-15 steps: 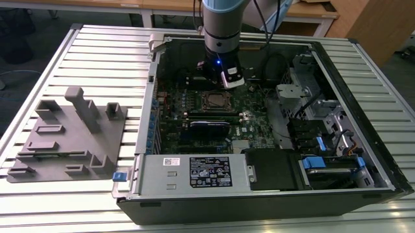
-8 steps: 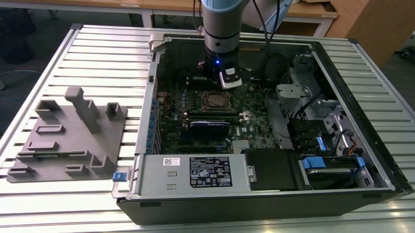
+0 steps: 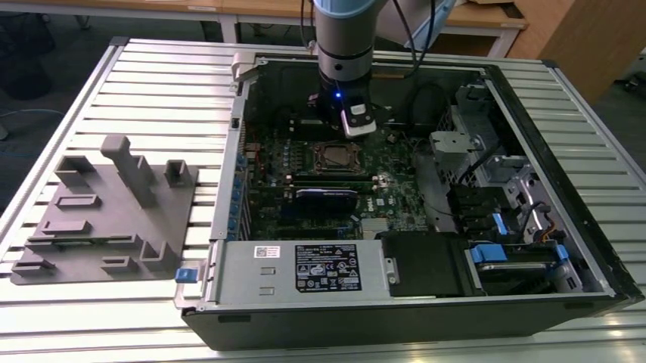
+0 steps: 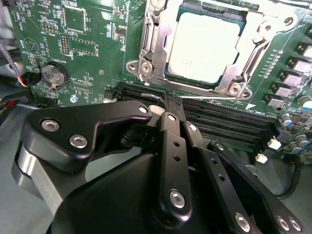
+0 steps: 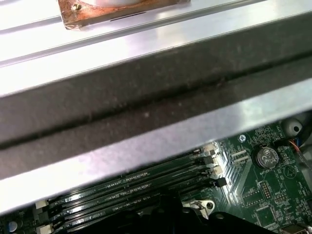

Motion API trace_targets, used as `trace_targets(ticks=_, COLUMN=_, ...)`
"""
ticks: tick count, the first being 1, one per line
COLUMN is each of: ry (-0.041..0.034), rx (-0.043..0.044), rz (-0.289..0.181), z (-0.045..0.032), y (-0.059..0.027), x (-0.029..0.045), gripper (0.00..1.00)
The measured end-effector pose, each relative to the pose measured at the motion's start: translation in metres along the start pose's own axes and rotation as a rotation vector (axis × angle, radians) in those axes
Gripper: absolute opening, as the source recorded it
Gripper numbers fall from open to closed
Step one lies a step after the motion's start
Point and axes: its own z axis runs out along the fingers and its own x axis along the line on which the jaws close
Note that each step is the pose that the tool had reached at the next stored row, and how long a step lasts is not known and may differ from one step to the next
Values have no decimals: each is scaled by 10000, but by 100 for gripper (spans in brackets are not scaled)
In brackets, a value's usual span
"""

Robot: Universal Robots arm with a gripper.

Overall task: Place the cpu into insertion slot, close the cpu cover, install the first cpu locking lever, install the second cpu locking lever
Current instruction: 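Install the first cpu locking lever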

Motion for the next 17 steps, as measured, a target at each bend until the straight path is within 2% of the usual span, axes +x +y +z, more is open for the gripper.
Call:
trace_targets(ticks=3, ry=-8, rx=17, rz=0, z=2, y=3, x=1, gripper=11)
trace_targets(ticks=7, ry=-82, rx=243, rz=-31, z=2, y=2, x=1, gripper=11)
trace_targets(ticks=8, ry=-93, rx=276, rz=-36, z=2, y=2, x=1, gripper=11)
trace_targets(ticks=17, ry=-101, rx=300, rz=-39, z=-13, y=8, x=1, gripper=11)
